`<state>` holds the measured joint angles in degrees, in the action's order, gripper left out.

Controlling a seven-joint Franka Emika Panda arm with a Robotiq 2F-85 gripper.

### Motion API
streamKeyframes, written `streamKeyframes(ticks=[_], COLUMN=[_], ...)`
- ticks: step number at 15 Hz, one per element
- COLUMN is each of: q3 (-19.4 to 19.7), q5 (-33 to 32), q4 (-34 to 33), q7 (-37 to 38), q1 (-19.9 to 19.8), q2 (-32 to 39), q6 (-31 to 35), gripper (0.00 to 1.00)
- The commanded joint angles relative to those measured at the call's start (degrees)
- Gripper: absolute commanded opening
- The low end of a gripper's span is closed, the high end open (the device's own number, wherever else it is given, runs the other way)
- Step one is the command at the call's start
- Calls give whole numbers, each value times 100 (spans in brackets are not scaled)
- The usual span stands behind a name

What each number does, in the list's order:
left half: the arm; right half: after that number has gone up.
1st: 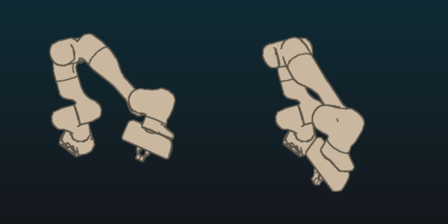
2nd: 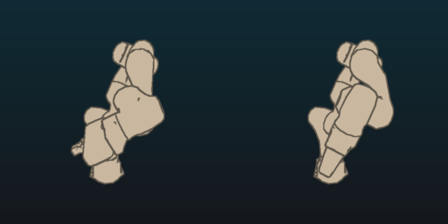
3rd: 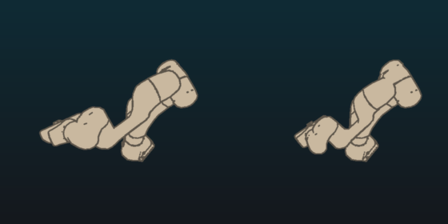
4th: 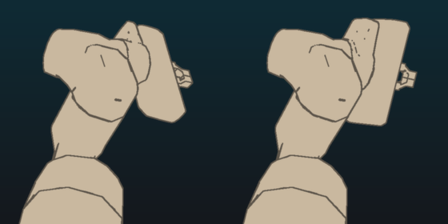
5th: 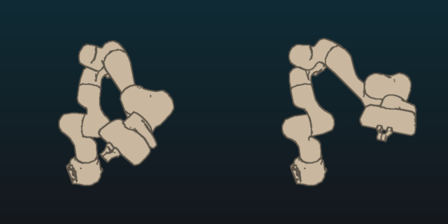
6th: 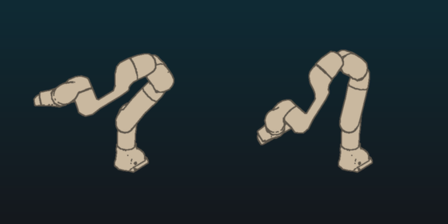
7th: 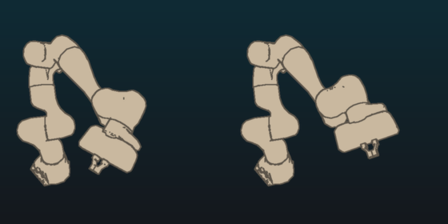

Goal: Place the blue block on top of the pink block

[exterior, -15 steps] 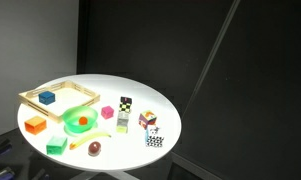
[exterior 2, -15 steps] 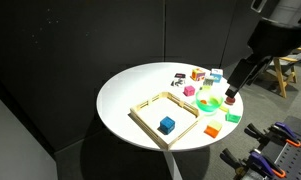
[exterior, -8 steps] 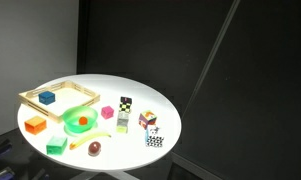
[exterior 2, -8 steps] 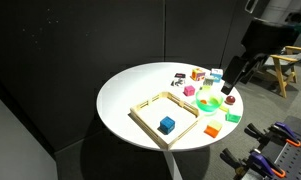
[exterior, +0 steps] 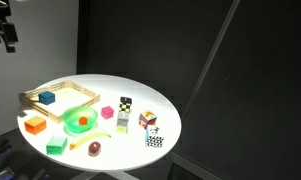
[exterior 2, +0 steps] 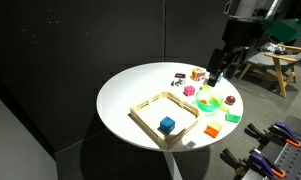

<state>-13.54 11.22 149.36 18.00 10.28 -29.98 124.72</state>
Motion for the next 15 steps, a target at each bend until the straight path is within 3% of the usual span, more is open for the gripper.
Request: streamKeyframes(ticks=[1, 15], q3=[206, 283], q5=[80, -325], q4=[-555, -1745], q7=[-452, -815], q1=[3, -29], q2=[846, 3296], q6=[124, 1042], gripper=[100, 100])
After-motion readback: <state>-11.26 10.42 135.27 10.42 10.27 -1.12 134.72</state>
